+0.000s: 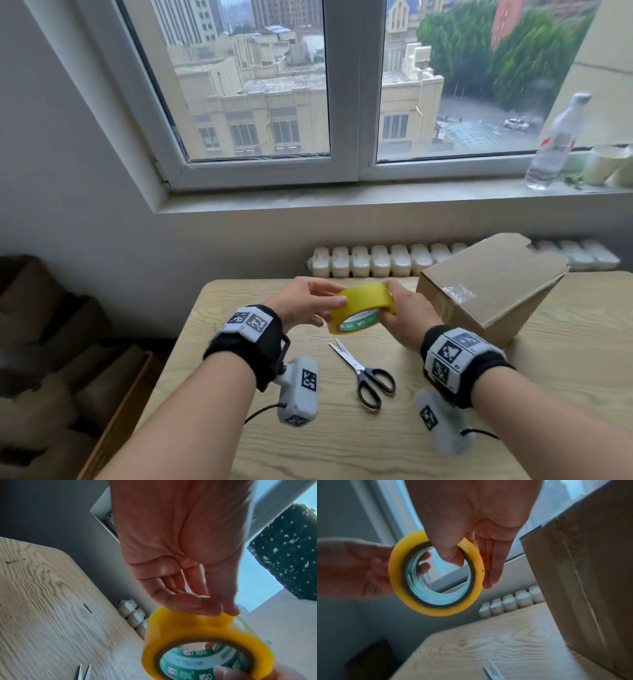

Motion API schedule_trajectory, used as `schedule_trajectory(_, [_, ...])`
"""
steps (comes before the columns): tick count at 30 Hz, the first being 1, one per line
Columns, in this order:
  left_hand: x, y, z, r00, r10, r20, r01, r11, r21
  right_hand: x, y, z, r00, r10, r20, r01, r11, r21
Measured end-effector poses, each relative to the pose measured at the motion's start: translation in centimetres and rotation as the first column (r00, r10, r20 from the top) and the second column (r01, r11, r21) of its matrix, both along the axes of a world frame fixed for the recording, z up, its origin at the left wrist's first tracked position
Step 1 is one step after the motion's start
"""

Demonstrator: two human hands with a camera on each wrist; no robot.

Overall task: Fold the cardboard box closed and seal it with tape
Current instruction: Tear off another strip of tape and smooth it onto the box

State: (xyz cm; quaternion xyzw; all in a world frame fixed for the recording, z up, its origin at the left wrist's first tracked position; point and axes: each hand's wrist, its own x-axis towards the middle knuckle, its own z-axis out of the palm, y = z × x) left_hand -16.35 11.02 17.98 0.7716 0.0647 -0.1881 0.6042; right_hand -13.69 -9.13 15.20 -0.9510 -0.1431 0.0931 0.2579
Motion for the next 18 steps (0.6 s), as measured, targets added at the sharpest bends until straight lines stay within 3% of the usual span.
schedule_trajectory(12, [-1.7,-1.0,2.7,0.996,-0.030,-0.080,0.014,0.982,-0.190,-0.6,-1.6,1.1,0.979,-0.028,-0.203,0.115,0.895,0.430])
schedule_trajectory(15, [-2.1,-1.1,3.0,0.995,-0.032,-0.097,0.007,0.969,-0.248,-0.9,-2.0,1.3,0.969,-0.005,-0.248,0.122,0.880,0.459])
schedule_trajectory(18, [-2.3,-1.4,3.5,0.995,-0.035,-0.089,0.012,0.969,-0.246,-0.8,-2.4,1.6,0.979,0.015,-0.204,0.067,0.919,0.389])
